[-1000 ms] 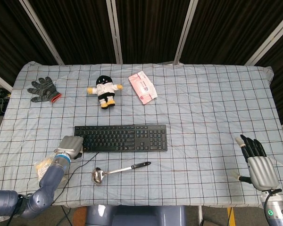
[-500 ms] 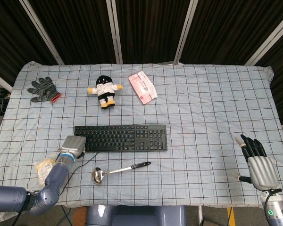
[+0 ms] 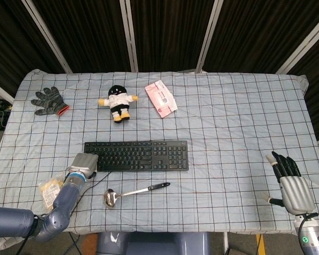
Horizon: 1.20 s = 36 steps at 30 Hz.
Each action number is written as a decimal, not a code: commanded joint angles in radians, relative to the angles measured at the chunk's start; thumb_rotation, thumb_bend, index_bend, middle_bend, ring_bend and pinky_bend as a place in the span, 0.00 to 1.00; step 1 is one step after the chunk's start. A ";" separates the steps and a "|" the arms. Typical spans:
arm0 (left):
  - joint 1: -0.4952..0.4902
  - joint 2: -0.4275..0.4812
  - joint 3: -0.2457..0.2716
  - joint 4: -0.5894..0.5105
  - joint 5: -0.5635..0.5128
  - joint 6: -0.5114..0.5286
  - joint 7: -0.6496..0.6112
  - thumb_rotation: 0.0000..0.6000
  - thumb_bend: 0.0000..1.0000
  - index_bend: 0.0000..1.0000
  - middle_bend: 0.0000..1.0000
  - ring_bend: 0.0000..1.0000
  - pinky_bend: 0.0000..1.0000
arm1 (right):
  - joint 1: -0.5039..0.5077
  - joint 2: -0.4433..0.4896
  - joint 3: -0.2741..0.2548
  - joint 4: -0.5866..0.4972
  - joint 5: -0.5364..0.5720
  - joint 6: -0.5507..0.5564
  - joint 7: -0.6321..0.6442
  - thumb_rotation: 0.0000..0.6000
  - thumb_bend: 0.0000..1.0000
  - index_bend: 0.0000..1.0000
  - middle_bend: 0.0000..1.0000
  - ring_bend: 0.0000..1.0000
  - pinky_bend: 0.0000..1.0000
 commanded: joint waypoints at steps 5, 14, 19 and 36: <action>0.001 0.009 0.007 -0.015 0.023 0.003 -0.020 1.00 1.00 0.12 0.91 0.80 0.57 | 0.000 0.000 0.000 0.000 0.000 0.000 -0.002 1.00 0.09 0.04 0.00 0.00 0.00; 0.057 0.078 0.001 -0.113 0.224 0.098 -0.120 1.00 1.00 0.09 0.75 0.64 0.48 | 0.000 0.002 -0.001 0.003 0.001 -0.002 -0.004 1.00 0.09 0.04 0.00 0.00 0.00; 0.193 0.143 0.091 -0.193 0.591 0.316 -0.205 1.00 0.67 0.00 0.26 0.25 0.26 | -0.002 0.002 -0.002 0.002 -0.001 0.001 -0.007 1.00 0.09 0.04 0.00 0.00 0.00; 0.632 0.185 0.341 0.052 1.210 0.697 -0.465 1.00 0.15 0.00 0.00 0.00 0.00 | 0.001 -0.010 -0.001 0.026 -0.027 0.019 -0.032 1.00 0.09 0.04 0.00 0.00 0.00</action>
